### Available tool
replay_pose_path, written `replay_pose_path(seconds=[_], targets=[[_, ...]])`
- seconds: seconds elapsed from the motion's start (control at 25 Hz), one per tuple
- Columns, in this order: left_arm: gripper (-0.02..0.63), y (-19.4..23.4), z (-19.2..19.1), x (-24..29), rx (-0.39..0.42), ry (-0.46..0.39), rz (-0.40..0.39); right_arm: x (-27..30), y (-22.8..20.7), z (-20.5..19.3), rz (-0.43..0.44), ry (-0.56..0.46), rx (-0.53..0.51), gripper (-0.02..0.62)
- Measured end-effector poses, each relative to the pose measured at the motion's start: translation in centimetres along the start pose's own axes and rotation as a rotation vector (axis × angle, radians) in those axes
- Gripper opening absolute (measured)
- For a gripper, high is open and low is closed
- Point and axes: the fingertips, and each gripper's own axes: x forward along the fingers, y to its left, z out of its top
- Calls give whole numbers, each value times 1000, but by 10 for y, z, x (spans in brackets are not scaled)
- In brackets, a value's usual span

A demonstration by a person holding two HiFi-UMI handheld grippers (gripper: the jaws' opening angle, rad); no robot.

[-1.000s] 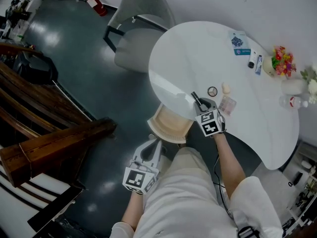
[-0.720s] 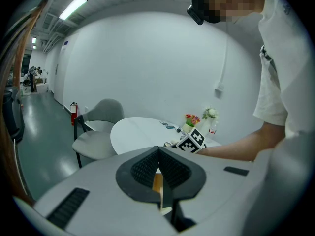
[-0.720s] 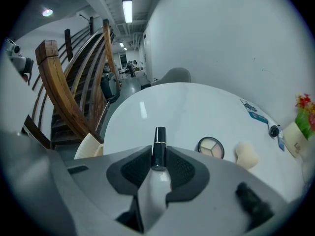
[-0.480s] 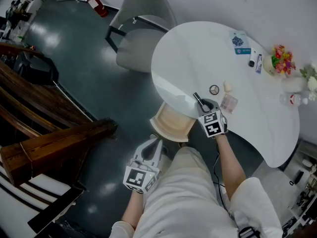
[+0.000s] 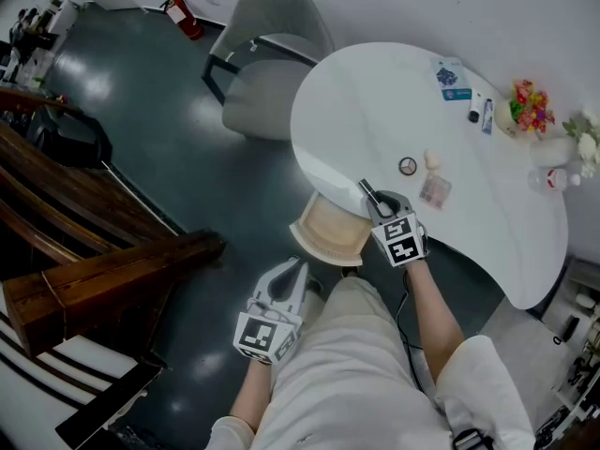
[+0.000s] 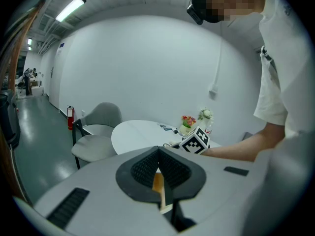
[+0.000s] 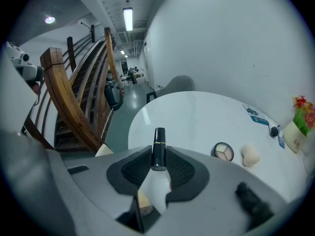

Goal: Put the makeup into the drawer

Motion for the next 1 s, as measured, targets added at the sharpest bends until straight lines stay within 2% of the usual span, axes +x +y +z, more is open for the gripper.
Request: replay_pose_path(seconds=[0.68, 1.0], targets=[[8, 17, -17, -29, -7, -9, -35, -1, 102, 1, 133, 2, -76, 94], [8, 28, -34, -29, -17, 13, -51, 28, 135, -24, 187, 64, -130, 94]])
